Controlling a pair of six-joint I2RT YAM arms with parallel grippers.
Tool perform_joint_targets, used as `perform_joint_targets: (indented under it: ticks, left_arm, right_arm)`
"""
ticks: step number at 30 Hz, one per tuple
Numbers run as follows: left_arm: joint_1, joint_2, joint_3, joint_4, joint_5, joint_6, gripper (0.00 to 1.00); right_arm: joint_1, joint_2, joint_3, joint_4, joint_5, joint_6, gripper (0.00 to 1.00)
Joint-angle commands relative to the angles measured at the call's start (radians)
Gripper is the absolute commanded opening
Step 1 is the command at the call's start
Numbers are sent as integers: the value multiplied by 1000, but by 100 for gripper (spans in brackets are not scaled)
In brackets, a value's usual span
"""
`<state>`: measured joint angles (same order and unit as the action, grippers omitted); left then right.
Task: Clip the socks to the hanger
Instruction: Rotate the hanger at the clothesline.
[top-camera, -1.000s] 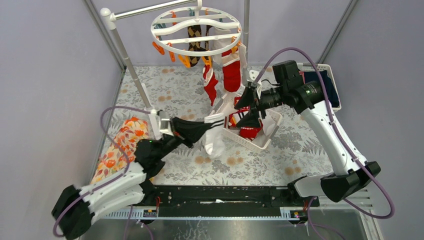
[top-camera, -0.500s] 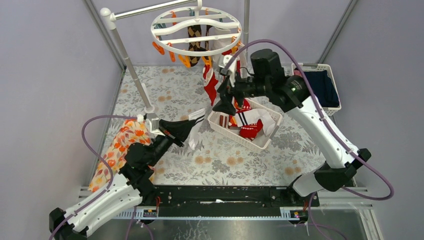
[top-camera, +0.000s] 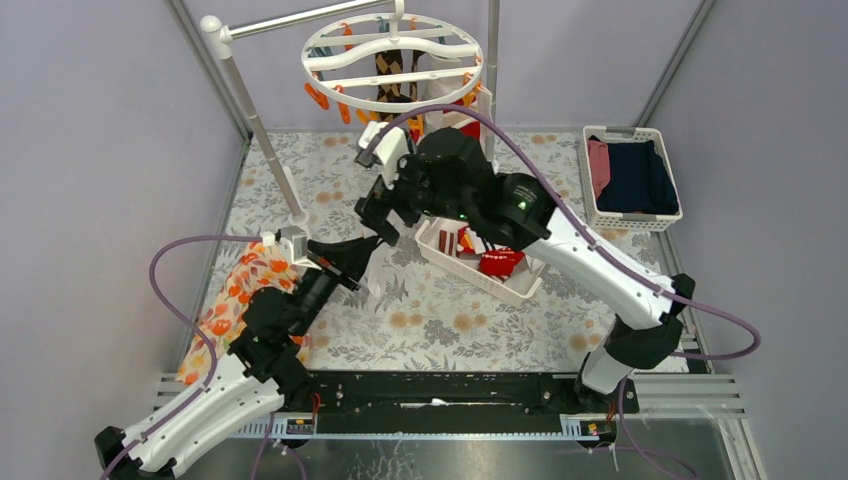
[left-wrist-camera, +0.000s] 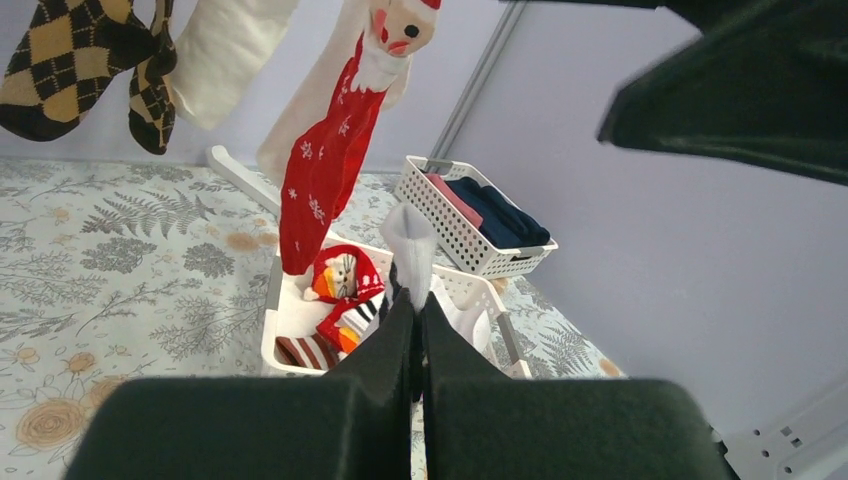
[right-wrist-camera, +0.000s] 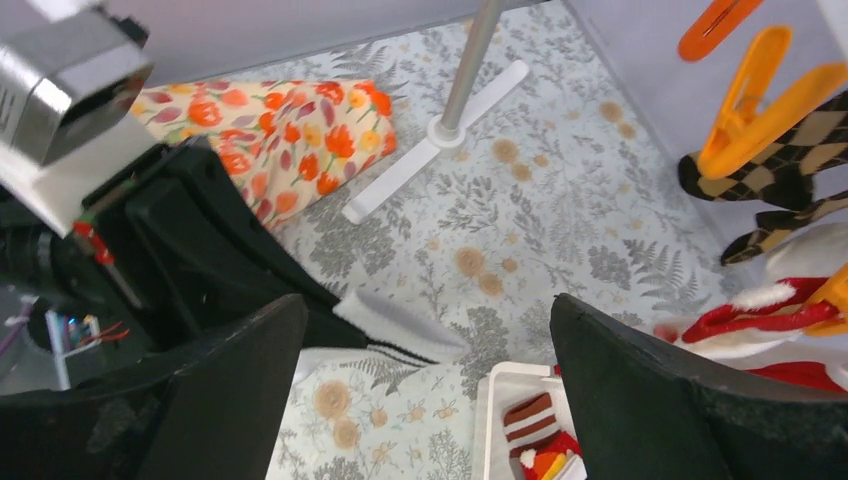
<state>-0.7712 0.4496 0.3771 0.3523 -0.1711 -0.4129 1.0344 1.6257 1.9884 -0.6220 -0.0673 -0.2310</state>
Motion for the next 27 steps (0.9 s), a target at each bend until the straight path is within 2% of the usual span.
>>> perform_joint_targets:
  ticks: [1,6,10,15,19,27]
  left_arm:
    - [7,-28,14,-17,-34,6,0]
    - [7,-59,-7,-20,-34,2,0]
    - [8,-97,-32,-23,-34,3,0]
    - [7,-128,-63,-16,-35,3,0]
    - [8,-146,-73,-32,-23,7,0]
    - [7,-158,-57,-76,25,24,0]
  right_arm:
    - [64,72,117,48,263,12,100]
    - [110,134,179,194,502,91,99]
    - [110,206,250,210,613,165,91]
    - [104,248,263,265,747,222,84]
    - [89,216,195,421,762,237,79]
    - [66,300,263,382,818,237,74]
